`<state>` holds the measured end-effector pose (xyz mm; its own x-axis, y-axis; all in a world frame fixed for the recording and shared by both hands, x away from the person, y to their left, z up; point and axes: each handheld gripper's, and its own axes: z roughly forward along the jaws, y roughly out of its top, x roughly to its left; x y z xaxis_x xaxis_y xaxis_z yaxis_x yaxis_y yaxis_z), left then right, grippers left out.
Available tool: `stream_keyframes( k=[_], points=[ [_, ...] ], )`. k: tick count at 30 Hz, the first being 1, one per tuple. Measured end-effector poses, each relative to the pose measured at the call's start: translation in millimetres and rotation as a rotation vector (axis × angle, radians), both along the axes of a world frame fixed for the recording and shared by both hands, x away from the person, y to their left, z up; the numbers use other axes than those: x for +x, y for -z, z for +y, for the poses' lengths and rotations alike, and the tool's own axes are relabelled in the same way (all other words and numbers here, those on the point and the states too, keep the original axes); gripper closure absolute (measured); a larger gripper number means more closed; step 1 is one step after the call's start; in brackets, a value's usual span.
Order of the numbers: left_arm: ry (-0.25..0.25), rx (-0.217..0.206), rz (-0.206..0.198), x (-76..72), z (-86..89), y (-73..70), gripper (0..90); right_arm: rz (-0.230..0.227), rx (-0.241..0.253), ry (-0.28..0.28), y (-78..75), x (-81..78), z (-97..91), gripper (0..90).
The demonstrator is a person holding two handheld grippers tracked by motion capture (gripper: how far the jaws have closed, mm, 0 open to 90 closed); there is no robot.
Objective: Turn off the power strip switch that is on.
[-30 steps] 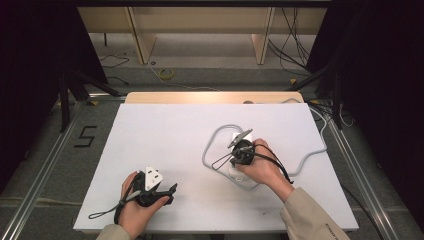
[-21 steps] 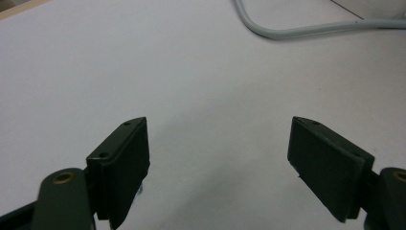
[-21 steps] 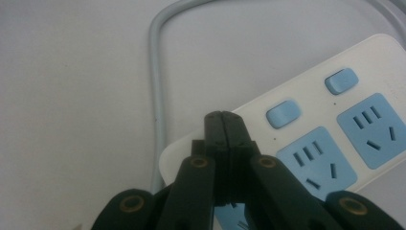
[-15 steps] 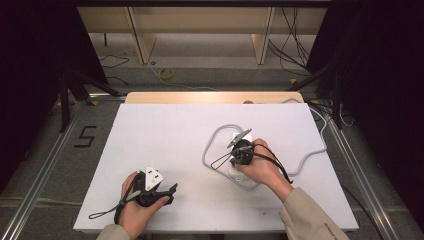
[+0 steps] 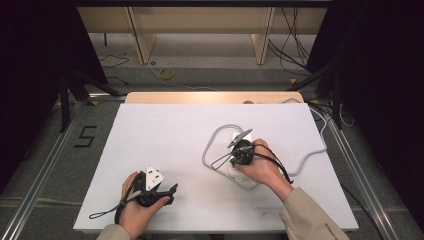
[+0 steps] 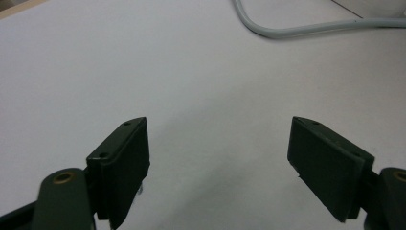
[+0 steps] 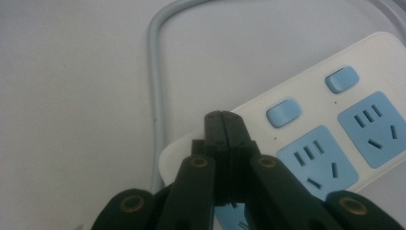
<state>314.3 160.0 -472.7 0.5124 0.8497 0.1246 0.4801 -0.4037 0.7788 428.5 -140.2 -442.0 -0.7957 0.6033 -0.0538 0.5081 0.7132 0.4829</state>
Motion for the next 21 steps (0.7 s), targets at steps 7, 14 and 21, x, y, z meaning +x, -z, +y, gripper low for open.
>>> stream_keyframes(
  k=[7,14,21],
  points=[
    [-0.001,-0.002,-0.001,0.0,0.1,0.1,22.1,-0.009,-0.001,-0.002,0.2,-1.0,0.2,90.0],
    [0.001,-0.002,0.001,0.1,0.1,0.3,22.1,-0.003,0.007,0.008,0.0,-1.1,-0.8,90.0],
    [0.001,-0.003,0.002,0.2,0.1,0.5,22.1,-0.019,0.020,0.000,-2.6,-3.1,-2.4,90.0]
  ],
)
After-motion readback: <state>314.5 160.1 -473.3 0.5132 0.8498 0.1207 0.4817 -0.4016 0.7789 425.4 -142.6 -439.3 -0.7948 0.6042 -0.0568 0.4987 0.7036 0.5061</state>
